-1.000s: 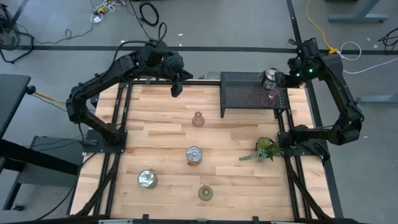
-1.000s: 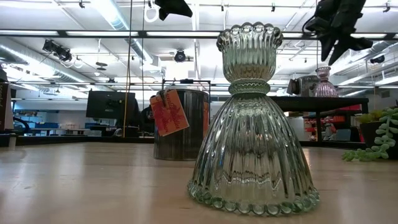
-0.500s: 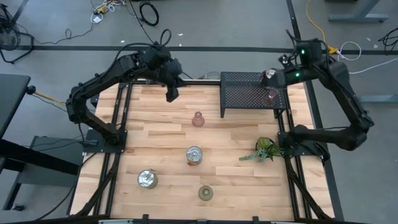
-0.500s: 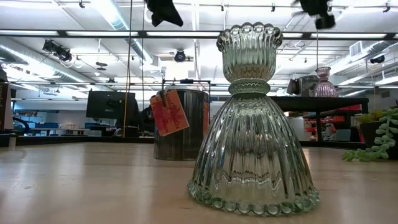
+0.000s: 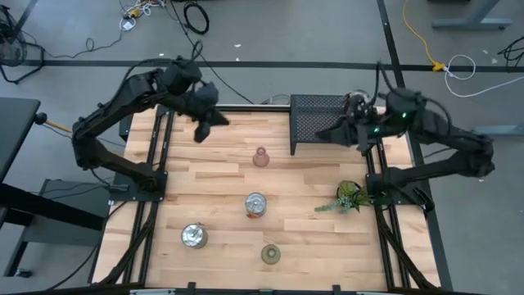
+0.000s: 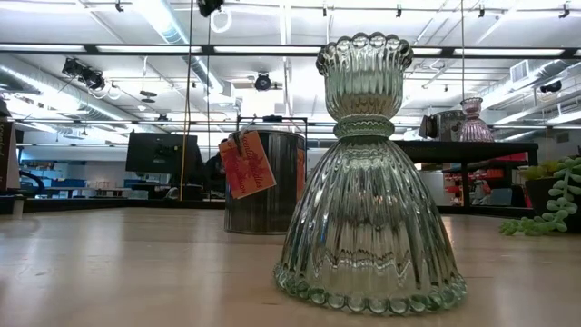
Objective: Pick & Place candle stick holders
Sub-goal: Put the top silver scented candle on the shelf aligned with the silver scented candle
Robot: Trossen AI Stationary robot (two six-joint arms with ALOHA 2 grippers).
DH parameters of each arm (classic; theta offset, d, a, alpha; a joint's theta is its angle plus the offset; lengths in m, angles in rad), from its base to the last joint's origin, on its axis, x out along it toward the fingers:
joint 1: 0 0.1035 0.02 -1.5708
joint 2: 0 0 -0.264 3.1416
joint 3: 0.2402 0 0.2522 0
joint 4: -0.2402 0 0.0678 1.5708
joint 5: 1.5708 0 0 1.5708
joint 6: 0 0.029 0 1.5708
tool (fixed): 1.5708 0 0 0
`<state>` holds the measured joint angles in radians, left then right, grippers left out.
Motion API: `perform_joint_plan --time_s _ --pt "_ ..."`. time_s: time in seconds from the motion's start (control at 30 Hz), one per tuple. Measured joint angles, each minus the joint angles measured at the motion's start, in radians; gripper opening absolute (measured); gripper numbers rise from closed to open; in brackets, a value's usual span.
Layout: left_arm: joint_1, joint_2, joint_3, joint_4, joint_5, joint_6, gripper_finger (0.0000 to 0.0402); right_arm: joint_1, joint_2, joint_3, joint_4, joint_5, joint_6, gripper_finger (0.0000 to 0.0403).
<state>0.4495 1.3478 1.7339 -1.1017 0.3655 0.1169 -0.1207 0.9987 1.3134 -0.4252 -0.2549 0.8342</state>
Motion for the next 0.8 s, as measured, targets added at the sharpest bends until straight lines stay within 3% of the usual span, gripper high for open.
perform_joint_plan --time_s 0.13,0.27,0.37,0.47,0.57,0.8 --pt "-0.035 -0.038 -0.003 -0.111 -0.020 -0.005 0.0012 0.125 0.015 -0.085 0.185 0.112 0.006 0.0107" --pt "-0.094 -0.084 -0.065 -0.075 0.002 -0.056 0.0012 0.205 0.024 -0.146 0.305 0.204 0.002 0.0107" --pt "-0.158 -0.107 -0.151 -0.024 0.007 -0.142 0.0012 0.240 0.027 -0.177 0.321 0.214 0.022 0.0107" --pt "-0.248 -0.131 -0.256 0.081 -0.001 -0.264 0.0016 0.255 0.024 -0.179 0.316 0.163 0.019 0.0107" --pt "-0.347 -0.134 -0.360 0.197 -0.098 -0.382 0.0039 0.255 0.020 -0.179 0.317 0.083 -0.004 0.0107" --pt "-0.465 -0.076 -0.512 0.441 -0.339 -0.629 0.0157 0.255 -0.034 -0.179 0.232 -0.089 -0.051 0.0107"
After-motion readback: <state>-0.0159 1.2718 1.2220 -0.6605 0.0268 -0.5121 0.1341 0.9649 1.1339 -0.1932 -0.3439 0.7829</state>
